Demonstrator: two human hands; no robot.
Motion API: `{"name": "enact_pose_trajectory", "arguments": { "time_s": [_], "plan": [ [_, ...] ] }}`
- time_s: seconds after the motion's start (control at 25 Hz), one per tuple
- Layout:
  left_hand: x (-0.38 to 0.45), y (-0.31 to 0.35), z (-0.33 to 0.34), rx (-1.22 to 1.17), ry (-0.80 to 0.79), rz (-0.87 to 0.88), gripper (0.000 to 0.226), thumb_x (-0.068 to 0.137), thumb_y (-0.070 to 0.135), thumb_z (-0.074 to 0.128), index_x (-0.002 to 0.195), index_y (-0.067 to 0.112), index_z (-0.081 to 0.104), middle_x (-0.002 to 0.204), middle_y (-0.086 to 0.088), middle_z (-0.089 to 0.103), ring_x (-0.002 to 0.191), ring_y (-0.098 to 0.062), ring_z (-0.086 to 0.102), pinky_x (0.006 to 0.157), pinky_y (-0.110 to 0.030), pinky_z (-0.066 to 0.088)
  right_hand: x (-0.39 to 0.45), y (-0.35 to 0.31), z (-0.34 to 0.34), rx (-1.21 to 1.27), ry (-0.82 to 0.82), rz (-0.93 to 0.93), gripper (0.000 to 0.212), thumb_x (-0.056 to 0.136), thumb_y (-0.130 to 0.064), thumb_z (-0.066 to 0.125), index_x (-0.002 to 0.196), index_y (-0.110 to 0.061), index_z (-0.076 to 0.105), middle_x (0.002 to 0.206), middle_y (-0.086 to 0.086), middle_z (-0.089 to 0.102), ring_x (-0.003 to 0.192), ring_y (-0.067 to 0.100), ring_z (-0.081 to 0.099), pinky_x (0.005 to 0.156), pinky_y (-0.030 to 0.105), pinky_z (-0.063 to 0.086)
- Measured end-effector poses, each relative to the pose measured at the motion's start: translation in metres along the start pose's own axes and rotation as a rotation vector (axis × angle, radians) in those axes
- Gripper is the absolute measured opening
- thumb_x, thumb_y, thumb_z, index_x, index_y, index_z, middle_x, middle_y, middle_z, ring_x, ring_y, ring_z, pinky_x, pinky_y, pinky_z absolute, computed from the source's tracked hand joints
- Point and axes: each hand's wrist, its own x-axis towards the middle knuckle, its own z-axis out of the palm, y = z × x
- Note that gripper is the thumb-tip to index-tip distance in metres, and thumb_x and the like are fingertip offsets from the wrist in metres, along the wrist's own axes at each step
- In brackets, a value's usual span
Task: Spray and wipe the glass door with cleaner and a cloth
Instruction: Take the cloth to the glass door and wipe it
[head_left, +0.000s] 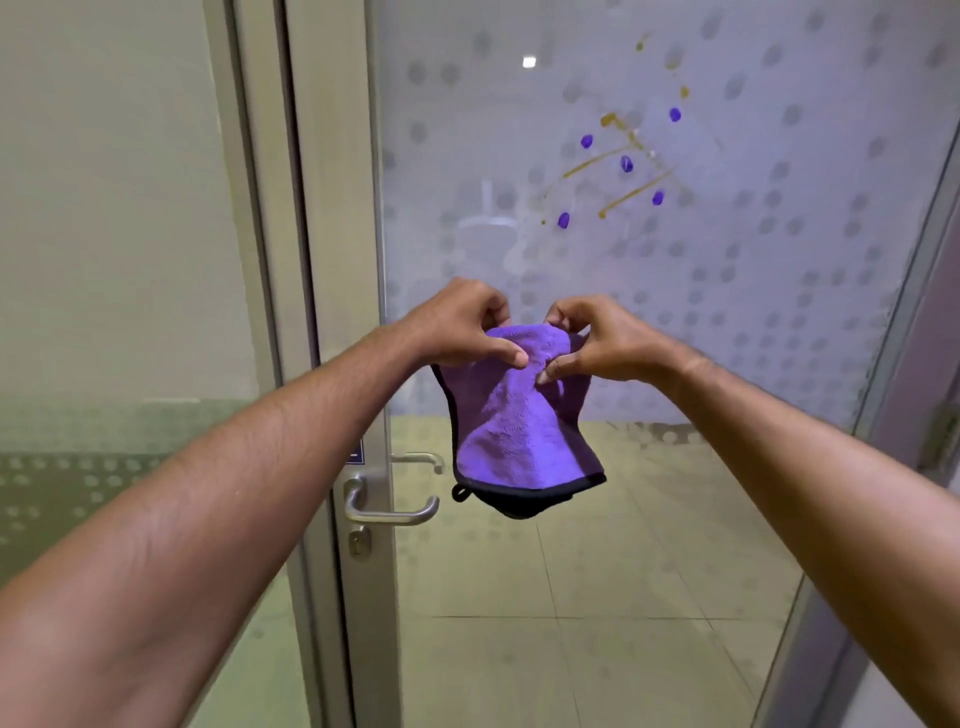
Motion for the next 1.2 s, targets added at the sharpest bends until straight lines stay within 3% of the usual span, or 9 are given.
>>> {"name": "enact_pose_trajectory", "arguments": {
  "time_s": [0.12,0.24,0.4,0.64,0.76,0.84,0.92,1.04,1.2],
  "plan": [
    [0.023,0.007,-0.005,0.07,0.017,0.019,0.036,0.065,0.039,0.085,0.072,0.013,0.062,0.058,0.003,0.05,0.052,-0.01,0.042,0.052,-0.028,0.034,0.009,0.012,-0.032,-0.049,-0.006,-0.008,0.037,0.061,-0.03,0.092,0.079,-0.011,0.067,0.066,-0.005,0.056,0.059,0.007,0.047,0.054,0.023,0.04],
    [0.039,0.011,-0.01,0.131,0.073,0.035,0.023,0.068,0.029,0.082,0.073,0.016,0.064,0.059,0.002,0.055,0.055,-0.016,0.046,0.053,-0.028,0.037,0.017,0.022,-0.062,-0.042,-0.017,-0.012,0.017,0.071,-0.02,0.088,0.08,-0.019,0.073,0.06,-0.015,0.065,0.056,-0.004,0.055,0.053,0.013,0.044],
    [0.059,0.018,-0.019,0.141,0.196,0.018,0.016,0.066,0.022,0.079,0.078,0.015,0.07,0.065,0.0,0.064,0.061,-0.019,0.056,0.056,-0.027,0.045,0.025,0.03,-0.093,0.017,0.066,-0.015,0.014,0.074,-0.013,0.084,0.084,-0.02,0.077,0.072,-0.008,0.074,0.064,0.0,0.065,0.059,0.019,0.053],
    [0.093,0.032,-0.051,0.082,0.345,0.034,0.015,0.067,0.02,0.081,0.079,0.014,0.073,0.071,-0.004,0.07,0.069,-0.021,0.067,0.064,-0.032,0.056,0.04,0.022,-0.138,-0.153,0.267,-0.054,0.017,0.076,-0.016,0.079,0.093,-0.017,0.08,0.081,0.004,0.076,0.067,0.001,0.06,0.064,0.019,0.051],
    [0.115,0.04,-0.074,0.082,0.404,0.055,0.015,0.067,0.02,0.082,0.079,0.016,0.074,0.069,-0.003,0.069,0.059,-0.011,0.059,0.057,-0.018,0.051,0.055,0.008,-0.167,-0.28,0.372,-0.062,0.021,0.077,-0.016,0.078,0.098,-0.015,0.079,0.085,0.006,0.076,0.072,0.003,0.059,0.062,0.01,0.047],
    [0.131,0.046,-0.091,0.08,0.432,0.07,0.017,0.067,0.021,0.084,0.08,0.016,0.075,0.067,-0.003,0.066,0.055,-0.007,0.053,0.048,-0.007,0.04,0.067,-0.003,-0.185,-0.346,0.44,-0.063,0.022,0.077,-0.016,0.078,0.099,-0.015,0.079,0.085,0.009,0.075,0.071,0.005,0.058,0.067,0.019,0.051],
    [0.148,0.052,-0.108,0.093,0.465,0.104,0.022,0.066,0.021,0.085,0.084,0.013,0.076,0.068,-0.006,0.066,0.057,-0.01,0.054,0.052,-0.012,0.043,0.078,-0.011,-0.201,-0.391,0.519,-0.055,0.022,0.076,-0.017,0.078,0.098,-0.017,0.079,0.079,0.008,0.073,0.06,-0.001,0.055,0.062,0.021,0.051],
    [0.171,0.06,-0.127,0.1,0.508,0.149,0.026,0.066,0.021,0.085,0.088,0.012,0.076,0.076,-0.01,0.071,0.067,-0.013,0.06,0.067,-0.029,0.054,0.092,-0.019,-0.221,-0.417,0.634,-0.038,0.021,0.074,-0.018,0.078,0.094,-0.017,0.079,0.064,-0.001,0.064,0.045,0.0,0.05,0.043,0.009,0.04],
    [0.204,0.061,-0.141,0.101,0.565,0.167,0.026,0.068,0.02,0.084,0.092,0.013,0.077,0.077,-0.006,0.07,0.068,-0.011,0.059,0.063,-0.022,0.047,0.112,-0.025,-0.233,-0.54,0.775,0.007,0.025,0.074,-0.018,0.071,0.098,-0.019,0.078,0.081,0.004,0.074,0.074,0.011,0.063,0.064,0.018,0.042]
  ]
}}
